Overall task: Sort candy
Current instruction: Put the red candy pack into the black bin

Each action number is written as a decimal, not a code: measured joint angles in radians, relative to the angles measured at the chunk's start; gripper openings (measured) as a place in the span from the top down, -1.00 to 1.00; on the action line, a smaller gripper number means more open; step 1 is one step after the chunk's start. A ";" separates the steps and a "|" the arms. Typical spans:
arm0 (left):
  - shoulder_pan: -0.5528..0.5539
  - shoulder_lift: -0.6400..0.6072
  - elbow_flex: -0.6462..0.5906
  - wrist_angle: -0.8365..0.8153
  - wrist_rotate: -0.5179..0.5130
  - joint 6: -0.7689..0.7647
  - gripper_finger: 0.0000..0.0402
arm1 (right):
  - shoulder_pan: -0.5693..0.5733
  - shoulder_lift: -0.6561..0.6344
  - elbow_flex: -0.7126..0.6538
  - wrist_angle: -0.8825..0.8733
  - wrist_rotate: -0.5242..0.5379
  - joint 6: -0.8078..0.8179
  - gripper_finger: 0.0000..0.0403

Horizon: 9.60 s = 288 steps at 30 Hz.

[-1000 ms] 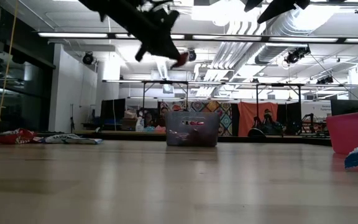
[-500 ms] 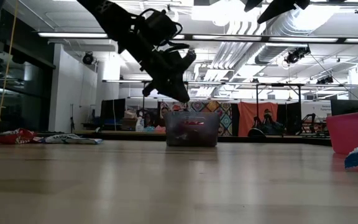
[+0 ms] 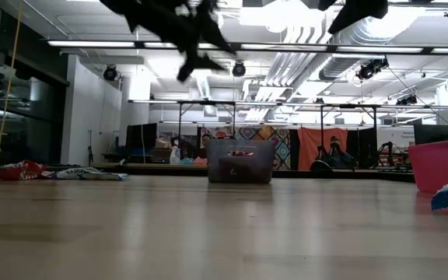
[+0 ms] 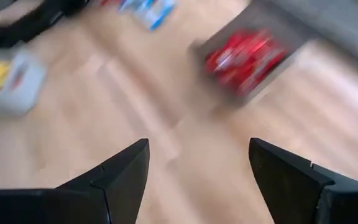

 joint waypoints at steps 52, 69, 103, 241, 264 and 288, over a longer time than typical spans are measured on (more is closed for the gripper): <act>-0.183 -0.599 -0.339 0.148 -0.280 -0.047 0.13 | 0.632 0.346 -0.371 0.256 -0.522 1.051 0.90; -0.131 -0.623 -0.339 0.183 -0.280 -0.043 0.13 | 0.226 0.189 -0.196 0.224 -0.105 0.051 0.92; -0.174 -0.624 -0.339 0.420 -0.213 -0.094 0.13 | -0.613 0.433 -0.196 0.889 -0.391 -0.285 -0.27; -0.007 0.028 0.108 -0.246 -0.095 0.173 0.09 | -0.460 -0.140 -0.196 0.668 -0.806 -0.144 -0.34; -0.074 -0.479 -0.426 0.253 -0.093 -0.030 0.09 | 0.585 0.229 -0.196 0.207 -0.649 0.960 -0.34; -0.074 -0.479 -0.427 0.255 -0.094 -0.027 0.09 | 0.674 0.606 -0.196 0.499 -0.735 1.334 -0.34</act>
